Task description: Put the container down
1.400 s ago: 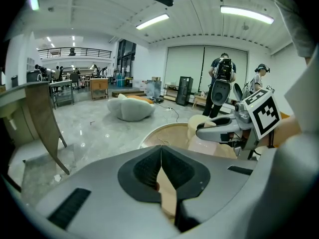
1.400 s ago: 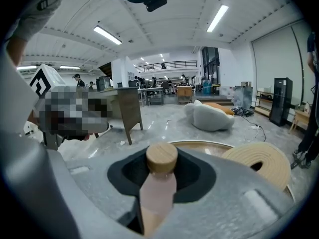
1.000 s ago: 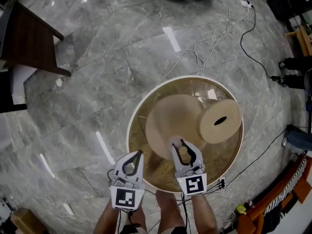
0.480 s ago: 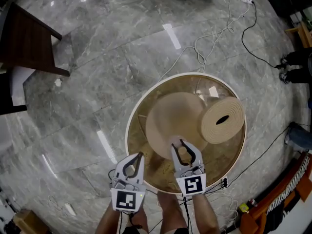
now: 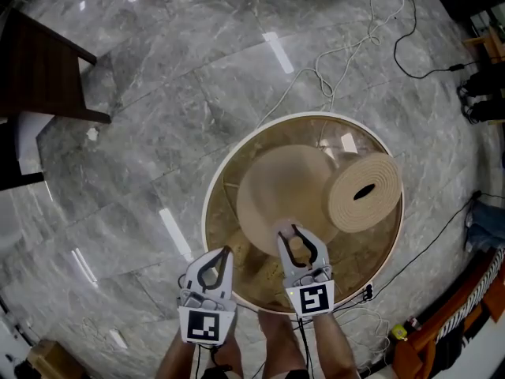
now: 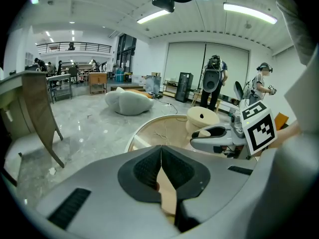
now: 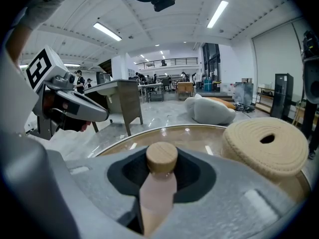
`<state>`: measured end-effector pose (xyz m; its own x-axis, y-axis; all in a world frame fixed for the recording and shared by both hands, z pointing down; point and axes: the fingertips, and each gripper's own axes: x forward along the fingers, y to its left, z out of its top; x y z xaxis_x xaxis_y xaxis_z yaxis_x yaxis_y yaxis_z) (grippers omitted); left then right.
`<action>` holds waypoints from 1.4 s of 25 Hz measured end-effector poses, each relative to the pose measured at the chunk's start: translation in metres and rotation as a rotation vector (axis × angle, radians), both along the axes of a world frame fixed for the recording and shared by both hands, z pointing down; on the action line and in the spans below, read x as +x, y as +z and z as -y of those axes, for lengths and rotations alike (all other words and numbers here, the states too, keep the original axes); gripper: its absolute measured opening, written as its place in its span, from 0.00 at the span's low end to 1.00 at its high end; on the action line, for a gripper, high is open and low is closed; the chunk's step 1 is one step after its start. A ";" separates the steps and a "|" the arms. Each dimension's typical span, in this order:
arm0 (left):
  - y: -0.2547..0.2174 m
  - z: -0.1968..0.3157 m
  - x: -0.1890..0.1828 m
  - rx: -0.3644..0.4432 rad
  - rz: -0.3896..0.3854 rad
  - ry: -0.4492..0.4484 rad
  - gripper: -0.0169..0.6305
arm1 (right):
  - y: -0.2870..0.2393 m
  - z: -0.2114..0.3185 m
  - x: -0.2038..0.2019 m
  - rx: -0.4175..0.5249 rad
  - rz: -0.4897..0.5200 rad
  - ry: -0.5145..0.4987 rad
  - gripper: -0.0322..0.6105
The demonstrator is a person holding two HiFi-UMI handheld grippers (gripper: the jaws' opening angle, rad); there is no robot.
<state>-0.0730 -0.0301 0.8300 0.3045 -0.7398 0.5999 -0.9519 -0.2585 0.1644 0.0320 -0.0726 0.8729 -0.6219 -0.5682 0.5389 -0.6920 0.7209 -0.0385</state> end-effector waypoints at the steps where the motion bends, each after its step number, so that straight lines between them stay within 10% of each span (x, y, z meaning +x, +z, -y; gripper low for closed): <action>1: 0.002 -0.001 -0.001 -0.006 -0.002 -0.002 0.06 | 0.001 -0.001 0.000 0.002 0.001 -0.001 0.24; 24: -0.001 -0.006 0.004 -0.020 0.003 0.017 0.06 | 0.006 -0.010 0.000 0.005 -0.041 -0.010 0.25; 35: -0.032 -0.003 0.001 0.001 0.020 0.051 0.06 | -0.030 -0.001 0.006 -0.027 0.003 0.008 0.44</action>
<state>-0.0717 -0.0274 0.7984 0.3293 -0.7241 0.6060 -0.9408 -0.3064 0.1450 0.0376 -0.0715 0.8433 -0.6186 -0.5589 0.5522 -0.6979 0.7138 -0.0594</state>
